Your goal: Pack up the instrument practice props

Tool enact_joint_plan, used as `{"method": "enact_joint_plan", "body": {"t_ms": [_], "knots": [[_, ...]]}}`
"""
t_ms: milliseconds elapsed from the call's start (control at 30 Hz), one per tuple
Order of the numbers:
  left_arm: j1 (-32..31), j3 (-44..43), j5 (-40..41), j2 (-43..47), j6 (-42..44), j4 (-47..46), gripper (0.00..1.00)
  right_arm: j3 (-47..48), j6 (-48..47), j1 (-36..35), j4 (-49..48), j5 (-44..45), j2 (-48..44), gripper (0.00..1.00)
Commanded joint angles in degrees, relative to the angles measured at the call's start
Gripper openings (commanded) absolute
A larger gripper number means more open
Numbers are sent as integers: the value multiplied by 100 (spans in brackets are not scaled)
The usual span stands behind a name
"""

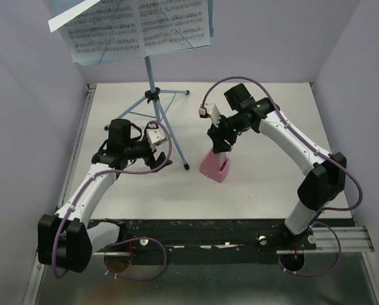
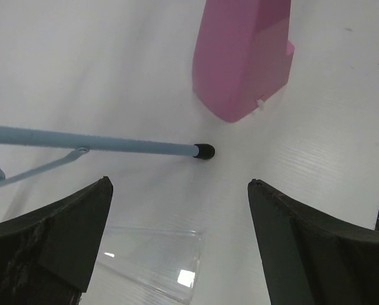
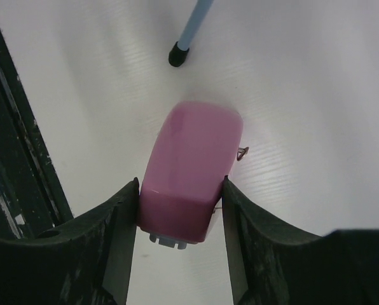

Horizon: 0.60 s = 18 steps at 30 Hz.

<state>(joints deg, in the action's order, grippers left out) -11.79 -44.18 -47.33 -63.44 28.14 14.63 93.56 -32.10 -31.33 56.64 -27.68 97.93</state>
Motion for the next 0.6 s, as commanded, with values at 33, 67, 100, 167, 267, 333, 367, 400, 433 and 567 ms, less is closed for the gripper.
{"method": "enact_joint_plan", "body": {"t_ms": [33,67,100,167,267,333,367,400,433,567], "knots": [[-262,-731,-900,-501,1211,242,98,180,-368,-110,532,-590,-37,59],[-323,-880,-962,-607,1290,268,98,250,-298,-110,506,-511,-107,65],[-393,-1047,-997,-756,1299,303,98,338,-201,-93,427,-441,-247,70],[-551,-1459,-1032,-1002,1308,460,98,356,-78,-31,260,-326,-554,82],[-771,-2197,-1181,-1354,1623,1083,98,137,-130,127,102,-395,-1116,93],[-947,-2716,-1226,-1600,2035,1645,98,-292,-287,293,23,-492,-1512,95],[-1043,-2962,-1252,-1723,2272,1909,98,-529,-384,381,14,-527,-1740,95],[-1140,-3156,-1261,-1898,2423,2129,98,-880,-455,495,-21,-563,-1855,95],[-1254,-3375,-1270,-2039,2572,2305,98,-1188,-455,636,-109,-598,-2048,94],[-1641,-4166,-1305,-2812,2986,2842,94,-2156,-52,1417,-522,-1036,-2418,89]]}}
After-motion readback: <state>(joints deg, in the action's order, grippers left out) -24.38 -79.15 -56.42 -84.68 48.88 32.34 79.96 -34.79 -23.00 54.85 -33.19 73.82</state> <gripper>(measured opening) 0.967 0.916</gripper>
